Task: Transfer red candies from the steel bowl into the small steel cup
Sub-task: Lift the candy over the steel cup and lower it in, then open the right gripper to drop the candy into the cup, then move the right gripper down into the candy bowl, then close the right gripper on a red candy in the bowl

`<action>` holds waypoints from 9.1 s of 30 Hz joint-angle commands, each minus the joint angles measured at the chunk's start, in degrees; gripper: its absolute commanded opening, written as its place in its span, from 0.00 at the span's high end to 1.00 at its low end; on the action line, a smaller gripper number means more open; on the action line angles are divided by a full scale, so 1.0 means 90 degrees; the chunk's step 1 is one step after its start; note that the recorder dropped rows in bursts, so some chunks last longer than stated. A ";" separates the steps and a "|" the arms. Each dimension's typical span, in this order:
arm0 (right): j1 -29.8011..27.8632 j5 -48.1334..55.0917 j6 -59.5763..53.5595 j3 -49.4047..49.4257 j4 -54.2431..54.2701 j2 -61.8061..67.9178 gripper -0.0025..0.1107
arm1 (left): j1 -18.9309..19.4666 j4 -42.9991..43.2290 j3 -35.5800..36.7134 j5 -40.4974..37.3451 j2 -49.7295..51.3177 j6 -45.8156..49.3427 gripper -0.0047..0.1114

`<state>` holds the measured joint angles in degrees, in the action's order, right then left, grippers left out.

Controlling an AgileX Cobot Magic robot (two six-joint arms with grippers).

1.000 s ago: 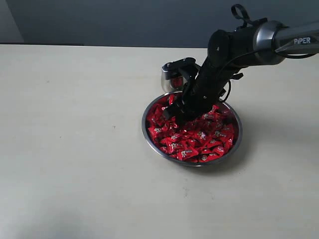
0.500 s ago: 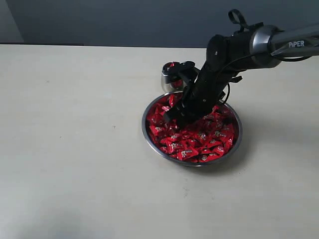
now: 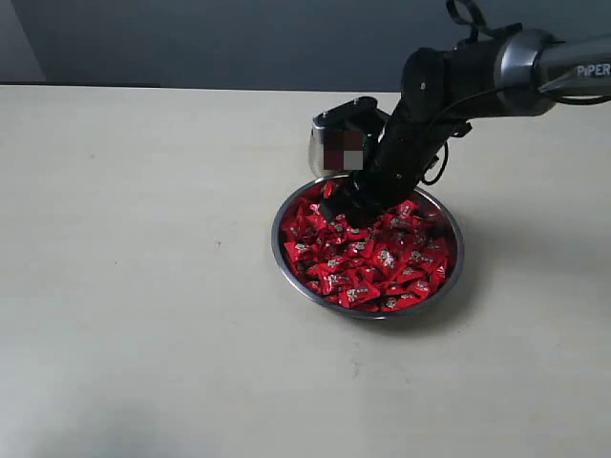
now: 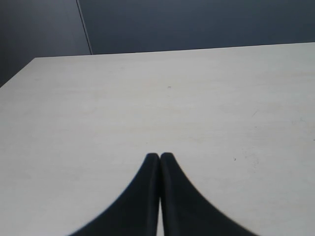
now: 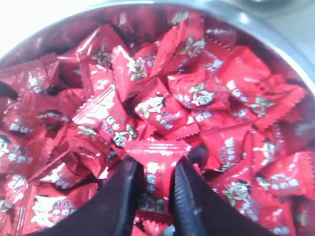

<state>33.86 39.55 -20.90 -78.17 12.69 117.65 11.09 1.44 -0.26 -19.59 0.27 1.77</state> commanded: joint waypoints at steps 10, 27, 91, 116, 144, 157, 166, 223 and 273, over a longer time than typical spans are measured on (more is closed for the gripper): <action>-0.0186 -0.0225 0.0949 -0.0568 -0.0837 -0.0637 0.99 | -0.0042 0.0012 0.0029 0.0050 -0.0030 -0.0009 0.96; -0.0283 0.0262 0.0992 -0.3082 -0.0621 0.0985 0.99 | -0.0042 0.0012 0.0029 0.0050 -0.0030 -0.0009 0.96; -0.0283 0.0397 0.0992 -0.3746 -0.1000 0.1415 0.65 | -0.0042 0.0012 0.0029 0.0050 -0.0030 -0.0009 0.96; -0.0283 -0.0676 0.1308 0.0001 -0.0023 -0.1048 0.65 | -0.0042 0.0012 0.0029 0.0050 -0.0030 -0.0009 0.96; 0.0585 -0.0032 -0.2057 0.0521 0.1373 -0.0863 0.65 | -0.0042 0.0012 0.0029 0.0050 -0.0030 -0.0009 0.96; 0.0585 0.1146 -0.0035 -0.0393 0.0576 -0.0827 0.65 | -0.0042 0.0012 0.0029 0.0050 -0.0030 -0.0009 0.96; 0.0998 0.1788 0.0585 -0.1071 0.0370 -0.0090 0.65 | -0.0042 0.0012 0.0029 0.0050 -0.0030 -0.0009 0.96; 0.1205 0.2518 0.1840 -0.1822 -0.0917 0.1066 0.65 | -0.0042 0.0012 0.0029 0.0050 -0.0030 -0.0009 0.96; 0.1205 0.2437 0.1853 -0.1822 -0.0502 0.1178 0.61 | -0.0042 0.0012 0.0029 0.0050 -0.0030 -0.0009 0.96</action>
<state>44.78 61.29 -4.12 -94.50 8.16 127.77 11.09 1.44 -0.26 -19.59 0.27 1.77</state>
